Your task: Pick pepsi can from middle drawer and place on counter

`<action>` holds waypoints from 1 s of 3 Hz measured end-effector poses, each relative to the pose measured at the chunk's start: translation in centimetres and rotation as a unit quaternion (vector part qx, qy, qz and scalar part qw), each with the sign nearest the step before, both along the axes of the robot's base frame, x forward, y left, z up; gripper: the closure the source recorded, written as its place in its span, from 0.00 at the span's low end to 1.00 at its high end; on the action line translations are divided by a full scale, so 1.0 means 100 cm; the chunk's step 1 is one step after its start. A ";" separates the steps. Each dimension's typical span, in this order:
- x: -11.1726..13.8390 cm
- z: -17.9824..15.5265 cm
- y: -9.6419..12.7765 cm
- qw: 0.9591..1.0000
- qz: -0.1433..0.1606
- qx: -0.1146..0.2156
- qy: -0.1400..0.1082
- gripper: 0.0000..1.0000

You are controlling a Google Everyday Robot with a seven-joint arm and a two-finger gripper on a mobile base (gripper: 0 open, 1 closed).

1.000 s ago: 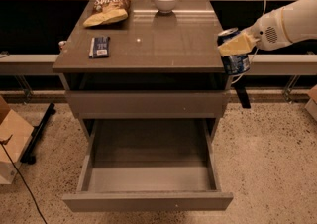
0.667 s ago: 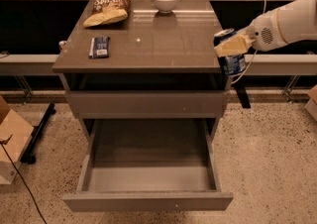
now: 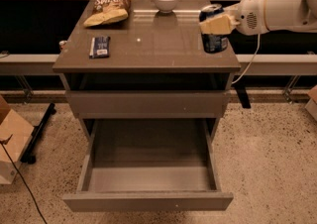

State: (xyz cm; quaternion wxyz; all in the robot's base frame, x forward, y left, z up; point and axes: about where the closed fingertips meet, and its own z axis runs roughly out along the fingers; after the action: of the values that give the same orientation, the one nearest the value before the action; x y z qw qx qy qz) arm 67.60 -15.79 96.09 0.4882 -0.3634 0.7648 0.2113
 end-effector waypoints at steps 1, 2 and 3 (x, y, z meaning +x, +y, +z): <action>0.035 0.015 0.043 0.996 0.030 0.072 -0.037 0.99; 0.055 0.014 0.067 0.992 0.047 0.104 -0.045 0.99; 0.080 -0.009 0.087 0.989 0.051 0.117 -0.072 0.72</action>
Offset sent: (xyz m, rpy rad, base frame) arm 0.0787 0.0887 0.0171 0.2835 -0.1158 0.1253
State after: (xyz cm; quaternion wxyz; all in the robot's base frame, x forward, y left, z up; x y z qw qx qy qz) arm 75.63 -7.08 95.18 0.5695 -0.3564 0.6784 0.2976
